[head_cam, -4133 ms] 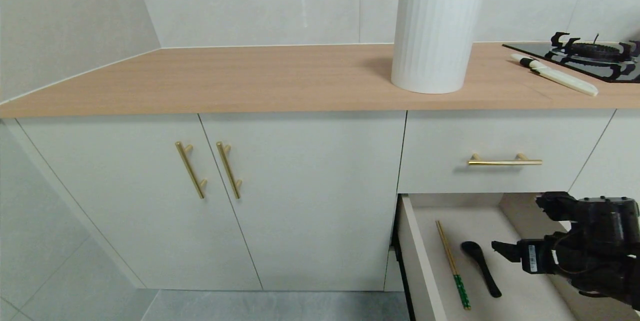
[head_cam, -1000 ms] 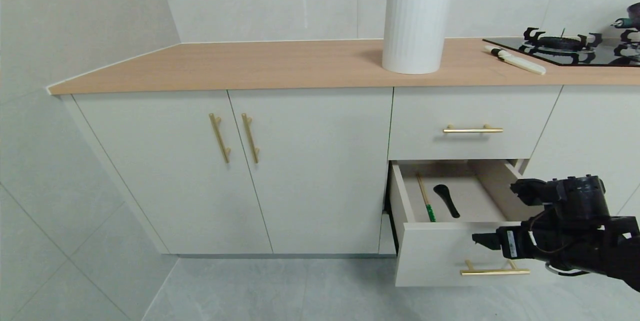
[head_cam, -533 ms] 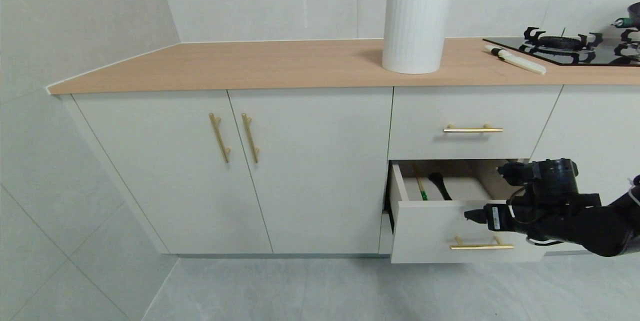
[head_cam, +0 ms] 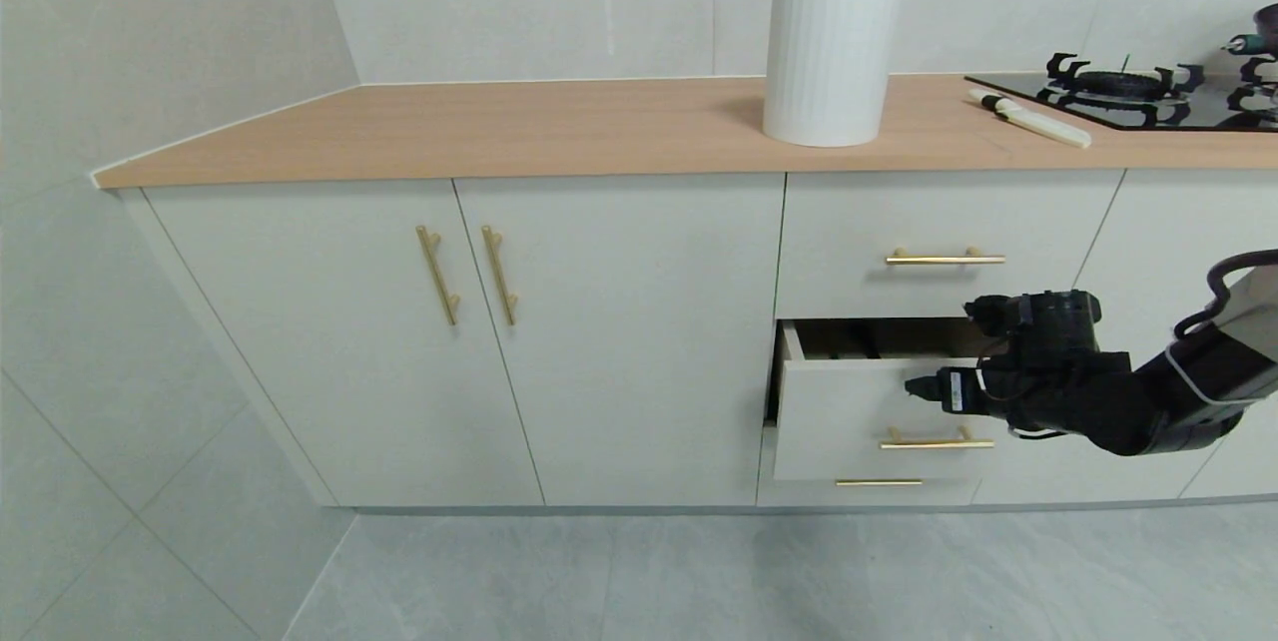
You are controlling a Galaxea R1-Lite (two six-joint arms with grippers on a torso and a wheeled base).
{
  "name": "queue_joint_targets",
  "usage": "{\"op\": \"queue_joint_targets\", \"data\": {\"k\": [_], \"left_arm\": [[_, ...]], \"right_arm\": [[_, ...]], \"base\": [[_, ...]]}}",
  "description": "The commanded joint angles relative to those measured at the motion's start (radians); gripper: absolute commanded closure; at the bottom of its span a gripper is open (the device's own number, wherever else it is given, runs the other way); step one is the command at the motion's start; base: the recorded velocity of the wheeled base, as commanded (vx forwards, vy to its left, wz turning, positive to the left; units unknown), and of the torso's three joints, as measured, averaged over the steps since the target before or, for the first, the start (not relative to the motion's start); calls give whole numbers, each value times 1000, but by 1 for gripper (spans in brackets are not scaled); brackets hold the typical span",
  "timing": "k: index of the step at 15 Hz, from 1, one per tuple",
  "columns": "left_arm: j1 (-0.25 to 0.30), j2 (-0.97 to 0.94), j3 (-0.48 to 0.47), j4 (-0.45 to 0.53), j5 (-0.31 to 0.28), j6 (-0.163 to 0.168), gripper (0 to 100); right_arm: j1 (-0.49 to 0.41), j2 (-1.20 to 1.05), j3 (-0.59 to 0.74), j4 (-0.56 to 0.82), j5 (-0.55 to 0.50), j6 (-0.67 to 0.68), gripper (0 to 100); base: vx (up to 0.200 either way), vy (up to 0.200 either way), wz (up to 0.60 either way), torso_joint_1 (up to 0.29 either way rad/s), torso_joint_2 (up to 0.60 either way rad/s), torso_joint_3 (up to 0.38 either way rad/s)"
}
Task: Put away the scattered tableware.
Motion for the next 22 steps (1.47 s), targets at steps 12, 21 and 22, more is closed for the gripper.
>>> {"op": "queue_joint_targets", "data": {"k": [12, 21, 22], "left_arm": [[0, 0, 0, 0, 0, 0, 0], [0, 0, 0, 0, 0, 0, 0], [0, 0, 0, 0, 0, 0, 0]], "right_arm": [[-38, 191, -307, -5, -38, 4, 0], [-35, 255, -378, -85, -104, 64, 0], [-32, 260, -379, -96, -107, 64, 0]], "base": [[0, 0, 0, 0, 0, 0], [0, 0, 0, 0, 0, 0], [0, 0, 0, 0, 0, 0]]}}
